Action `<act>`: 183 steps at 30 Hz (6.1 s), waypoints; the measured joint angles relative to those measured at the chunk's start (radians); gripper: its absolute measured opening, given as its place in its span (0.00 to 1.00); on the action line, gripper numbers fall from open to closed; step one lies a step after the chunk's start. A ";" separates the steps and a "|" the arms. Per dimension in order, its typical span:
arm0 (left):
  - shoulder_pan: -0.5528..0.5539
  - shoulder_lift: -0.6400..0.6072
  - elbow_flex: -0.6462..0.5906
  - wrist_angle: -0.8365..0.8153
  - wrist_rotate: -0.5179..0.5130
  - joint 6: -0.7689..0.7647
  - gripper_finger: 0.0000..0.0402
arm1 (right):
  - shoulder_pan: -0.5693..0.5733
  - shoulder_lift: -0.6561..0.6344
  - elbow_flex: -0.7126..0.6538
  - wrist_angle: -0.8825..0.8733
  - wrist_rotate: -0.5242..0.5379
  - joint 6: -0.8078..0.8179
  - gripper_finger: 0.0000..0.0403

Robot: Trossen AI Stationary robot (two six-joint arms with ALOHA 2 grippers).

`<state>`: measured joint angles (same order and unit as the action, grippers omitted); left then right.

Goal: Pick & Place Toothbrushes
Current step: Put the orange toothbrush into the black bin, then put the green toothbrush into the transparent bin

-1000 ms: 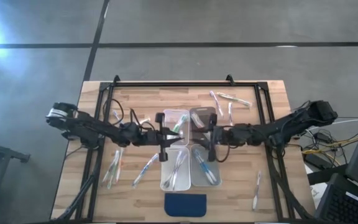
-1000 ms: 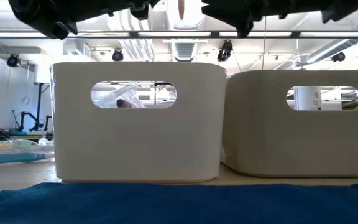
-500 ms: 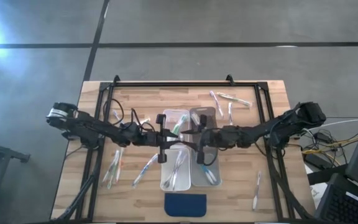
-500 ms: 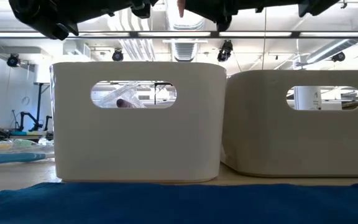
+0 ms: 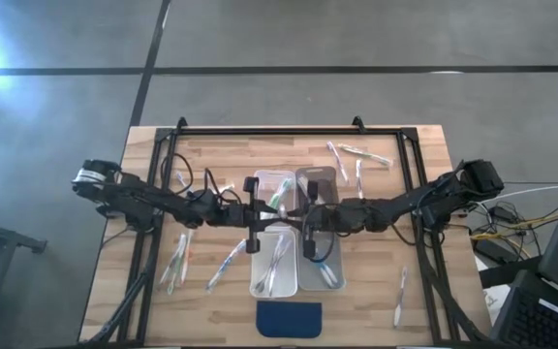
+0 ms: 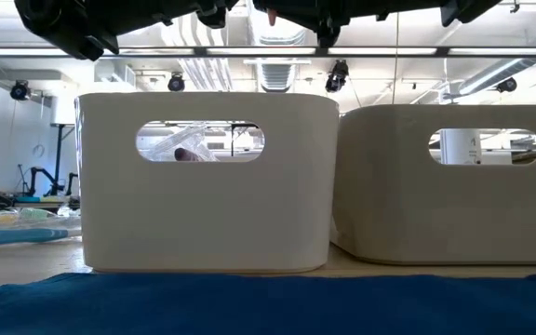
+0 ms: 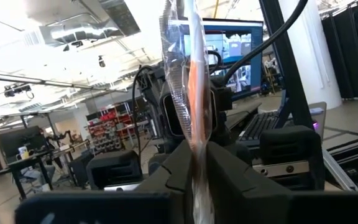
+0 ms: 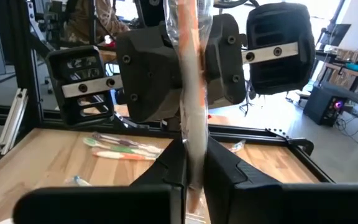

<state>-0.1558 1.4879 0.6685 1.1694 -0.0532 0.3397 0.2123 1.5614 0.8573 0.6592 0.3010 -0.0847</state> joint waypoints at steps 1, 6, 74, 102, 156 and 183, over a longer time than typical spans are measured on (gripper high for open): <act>0.000 0.000 0.000 0.000 0.000 0.000 0.11 | 0.000 0.000 0.000 0.000 0.000 0.001 0.06; 0.000 0.000 0.000 -0.002 0.000 0.000 0.12 | 0.000 0.000 0.001 -0.001 0.001 0.003 0.06; -0.014 -0.472 -0.019 -1.038 -0.522 -0.024 0.55 | -0.250 0.121 0.380 -1.695 -0.182 1.005 0.06; -0.014 -0.472 -0.019 -1.035 -0.521 -0.060 0.55 | -0.305 0.161 0.379 -1.671 -0.261 0.982 0.06; -0.014 -0.472 -0.019 -1.036 -0.521 -0.064 0.55 | -0.327 0.245 0.453 -1.681 -0.329 0.885 0.50; -0.014 -0.472 -0.019 -1.036 -0.521 -0.071 0.55 | -0.326 0.200 0.957 -2.152 -0.162 0.832 0.40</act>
<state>-0.1699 1.0164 0.6495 0.1329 -0.5739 0.2686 -0.1139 1.7615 1.8139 -1.4927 0.1388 0.7469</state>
